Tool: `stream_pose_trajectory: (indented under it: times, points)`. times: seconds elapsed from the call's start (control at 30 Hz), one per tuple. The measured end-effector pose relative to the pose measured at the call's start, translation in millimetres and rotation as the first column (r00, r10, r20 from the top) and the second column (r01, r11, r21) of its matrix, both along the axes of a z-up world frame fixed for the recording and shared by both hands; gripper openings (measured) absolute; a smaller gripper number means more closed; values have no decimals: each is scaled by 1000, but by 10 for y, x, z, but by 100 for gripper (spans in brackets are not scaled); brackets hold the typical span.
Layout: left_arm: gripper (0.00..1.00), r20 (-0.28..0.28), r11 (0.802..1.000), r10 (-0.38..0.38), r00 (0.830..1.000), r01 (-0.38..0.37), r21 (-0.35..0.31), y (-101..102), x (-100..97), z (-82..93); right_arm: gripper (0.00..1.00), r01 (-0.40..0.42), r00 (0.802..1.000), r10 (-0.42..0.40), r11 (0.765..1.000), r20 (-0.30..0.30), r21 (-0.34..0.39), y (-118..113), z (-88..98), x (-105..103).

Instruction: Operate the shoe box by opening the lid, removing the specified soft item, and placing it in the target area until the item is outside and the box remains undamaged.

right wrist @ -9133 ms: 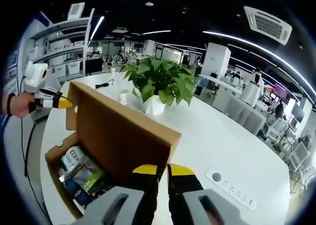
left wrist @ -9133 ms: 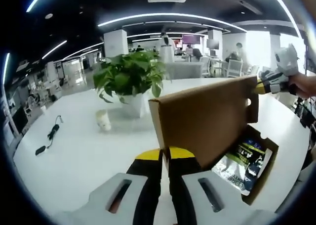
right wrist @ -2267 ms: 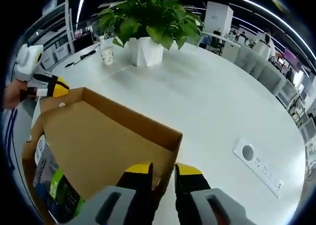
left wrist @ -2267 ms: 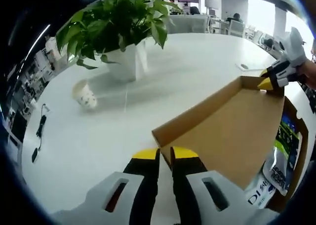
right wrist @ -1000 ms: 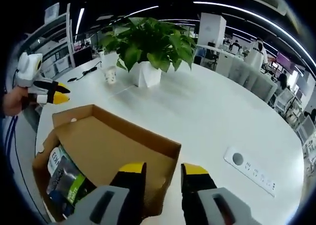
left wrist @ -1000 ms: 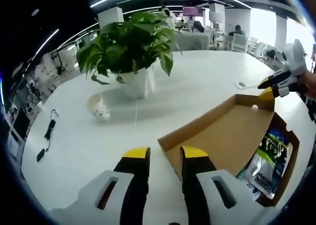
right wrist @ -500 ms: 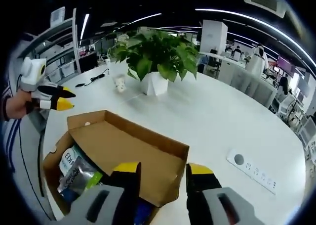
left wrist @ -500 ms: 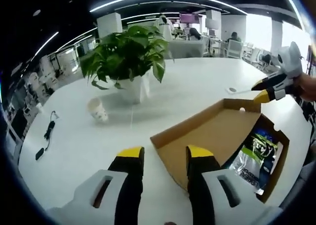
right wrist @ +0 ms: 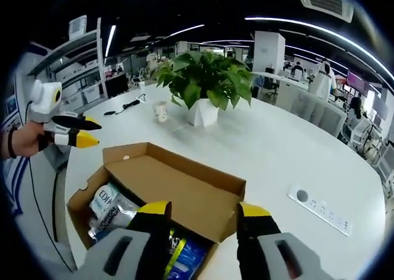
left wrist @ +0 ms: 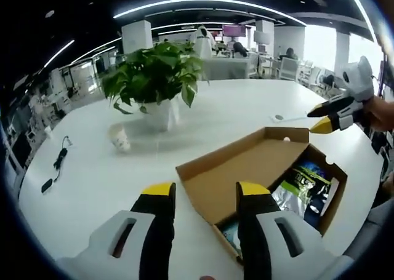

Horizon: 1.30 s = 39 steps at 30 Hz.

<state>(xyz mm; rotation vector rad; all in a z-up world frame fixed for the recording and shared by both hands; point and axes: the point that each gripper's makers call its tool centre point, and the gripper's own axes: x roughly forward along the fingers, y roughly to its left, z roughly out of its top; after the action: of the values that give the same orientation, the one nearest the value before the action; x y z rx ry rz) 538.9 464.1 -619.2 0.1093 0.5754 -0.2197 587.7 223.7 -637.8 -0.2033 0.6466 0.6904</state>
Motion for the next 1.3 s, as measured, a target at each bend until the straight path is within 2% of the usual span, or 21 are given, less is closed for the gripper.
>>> stream_pose_trajectory:
  times: [0.13,0.2,0.3,0.43,0.5,1.03,1.3]
  points:
    - [41,7,1000,-15,1000,15,-5,-67,-72,15,42,-10,1000,10,1000,2,0,10,-19,-130]
    - [44,17,999,-18,1000,19,-41,-126,-137,44,42,-8,1000,8,1000,2,15,12,-8,-199]
    - [44,24,999,-35,999,35,-26,-179,-224,39,43,-11,1000,11,999,6,34,18,-1,-263]
    - [45,24,999,-39,999,40,-36,-207,-312,38,44,-22,1000,22,999,12,33,-8,-13,-408]
    - [45,25,998,-47,999,48,-36,-219,-314,34,45,-19,1000,18,999,13,38,-42,-12,-470]
    - [49,59,993,-96,994,100,-61,-393,-725,142,48,2,999,-5,997,36,74,-331,44,-804]
    - [50,44,991,-114,993,117,-70,-421,-828,50,48,-5,1000,4,998,17,65,-364,-52,-983]
